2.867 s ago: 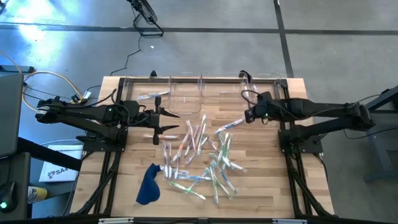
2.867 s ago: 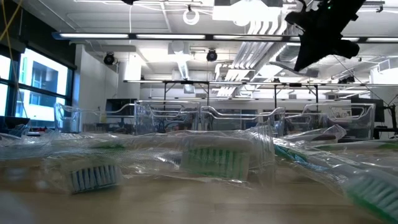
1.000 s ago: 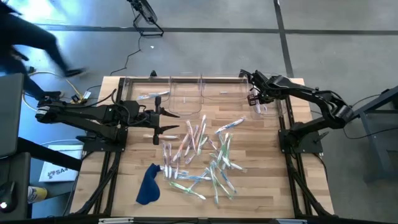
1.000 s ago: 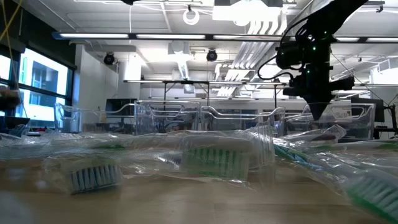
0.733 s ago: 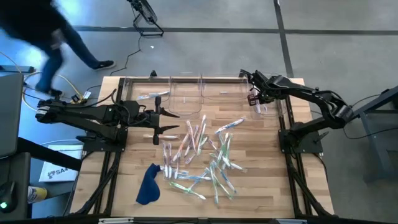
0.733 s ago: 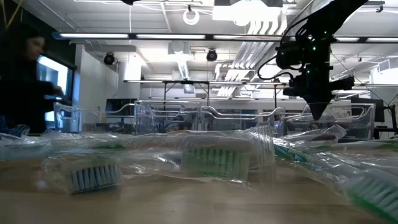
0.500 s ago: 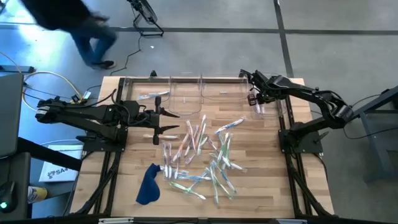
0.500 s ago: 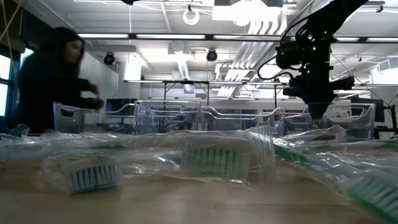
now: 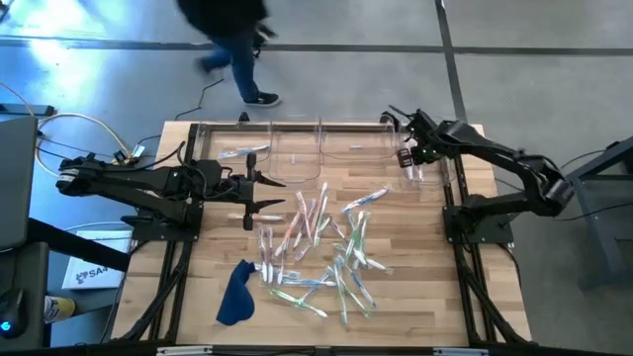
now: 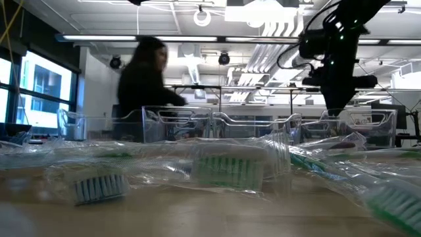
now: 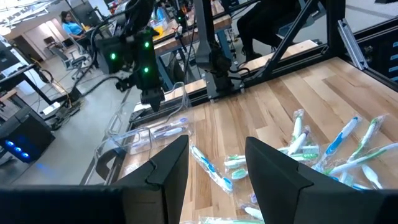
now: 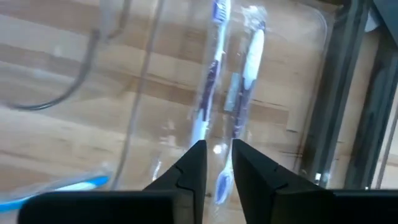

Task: Pick & Place Toothbrushes
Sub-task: Put the orange toothbrush into the middle right transparent bin

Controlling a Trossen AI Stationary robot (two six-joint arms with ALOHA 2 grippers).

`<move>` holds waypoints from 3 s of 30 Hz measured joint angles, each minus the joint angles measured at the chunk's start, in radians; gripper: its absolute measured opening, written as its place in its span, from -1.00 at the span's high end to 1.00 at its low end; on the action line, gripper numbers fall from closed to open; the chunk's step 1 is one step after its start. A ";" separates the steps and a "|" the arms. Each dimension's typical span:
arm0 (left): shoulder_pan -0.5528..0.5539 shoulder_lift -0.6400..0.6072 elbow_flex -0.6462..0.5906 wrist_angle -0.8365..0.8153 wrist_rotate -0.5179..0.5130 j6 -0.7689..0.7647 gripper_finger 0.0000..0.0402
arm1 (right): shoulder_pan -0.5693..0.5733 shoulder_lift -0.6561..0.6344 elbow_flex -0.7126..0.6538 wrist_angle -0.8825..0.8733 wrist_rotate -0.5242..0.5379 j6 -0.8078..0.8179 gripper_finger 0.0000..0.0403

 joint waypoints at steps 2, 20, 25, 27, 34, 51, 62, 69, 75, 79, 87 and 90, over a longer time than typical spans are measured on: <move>0.000 0.000 0.000 -0.001 0.000 0.000 0.23 | 0.000 -0.045 0.000 0.001 -0.024 0.000 0.74; 0.000 0.000 0.000 0.000 0.000 0.000 0.23 | 0.282 -0.307 0.000 0.359 -0.336 -0.036 0.98; 0.000 0.000 0.000 0.000 0.000 0.000 0.23 | 0.390 -0.299 0.000 0.370 -0.372 -0.061 0.99; 0.000 0.000 0.000 0.000 0.000 0.000 0.23 | 0.435 -0.291 0.000 0.362 -0.371 -0.061 0.99; 0.000 0.000 0.000 0.000 0.000 0.000 0.23 | 0.579 -0.278 0.000 0.352 -0.336 -0.063 0.99; 0.000 0.000 0.000 0.001 0.014 0.000 0.23 | 0.775 -0.271 0.000 0.358 -0.341 -0.135 0.99; 0.000 0.000 0.000 0.005 0.044 0.000 0.23 | 0.779 -0.270 0.000 0.423 -0.337 -0.133 0.99; 0.000 0.016 0.000 0.005 0.059 -0.086 0.23 | 0.779 -0.270 0.000 0.478 -0.337 -0.114 0.99; 0.000 0.023 0.001 -0.080 0.059 -0.136 0.23 | 0.779 -0.270 0.000 0.502 -0.337 -0.081 0.99; 0.000 0.019 0.036 -0.292 0.059 -0.157 0.23 | 0.779 -0.270 0.000 0.498 -0.337 -0.084 0.99; 0.000 0.020 0.053 -0.535 0.030 -0.215 0.23 | 0.779 -0.270 0.000 0.493 -0.250 -0.087 0.99; 0.000 0.025 0.053 -0.544 0.029 -0.210 0.23 | 0.779 -0.270 0.000 0.493 -0.237 -0.087 0.99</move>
